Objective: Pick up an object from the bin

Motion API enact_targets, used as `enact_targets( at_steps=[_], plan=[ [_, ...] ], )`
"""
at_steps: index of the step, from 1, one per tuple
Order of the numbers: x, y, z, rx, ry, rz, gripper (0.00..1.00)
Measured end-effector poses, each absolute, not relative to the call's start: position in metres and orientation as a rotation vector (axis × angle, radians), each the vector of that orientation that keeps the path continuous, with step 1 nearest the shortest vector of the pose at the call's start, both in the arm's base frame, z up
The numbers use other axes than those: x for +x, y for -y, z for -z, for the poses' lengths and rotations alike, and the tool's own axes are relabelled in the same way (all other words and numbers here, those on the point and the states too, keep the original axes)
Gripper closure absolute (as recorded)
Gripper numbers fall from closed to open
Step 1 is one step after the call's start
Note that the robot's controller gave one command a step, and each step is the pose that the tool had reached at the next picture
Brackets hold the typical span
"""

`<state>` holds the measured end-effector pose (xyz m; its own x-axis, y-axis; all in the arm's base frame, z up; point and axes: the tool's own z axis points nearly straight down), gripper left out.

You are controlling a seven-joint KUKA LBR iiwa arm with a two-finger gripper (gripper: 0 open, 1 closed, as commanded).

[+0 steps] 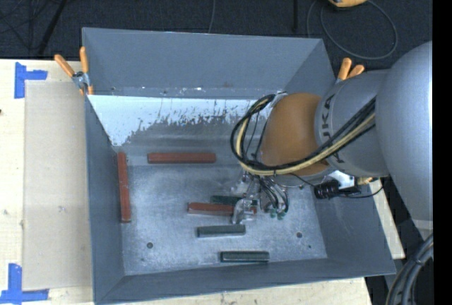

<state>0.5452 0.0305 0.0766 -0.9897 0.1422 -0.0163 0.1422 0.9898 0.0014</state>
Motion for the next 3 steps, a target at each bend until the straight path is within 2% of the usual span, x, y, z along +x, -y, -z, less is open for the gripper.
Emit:
enact_targets(
  at_steps=[1, 2, 3],
  plan=[
    [0.5641, -0.0038, -0.2590, 0.249, -3.123, -0.001, 1.00],
    [0.5626, -0.0041, -0.2544, 0.246, -3.131, 0.001, 0.00],
    [0.5626, -0.0039, -0.2543, 0.245, -3.132, 0.001, 1.00]
  ],
)
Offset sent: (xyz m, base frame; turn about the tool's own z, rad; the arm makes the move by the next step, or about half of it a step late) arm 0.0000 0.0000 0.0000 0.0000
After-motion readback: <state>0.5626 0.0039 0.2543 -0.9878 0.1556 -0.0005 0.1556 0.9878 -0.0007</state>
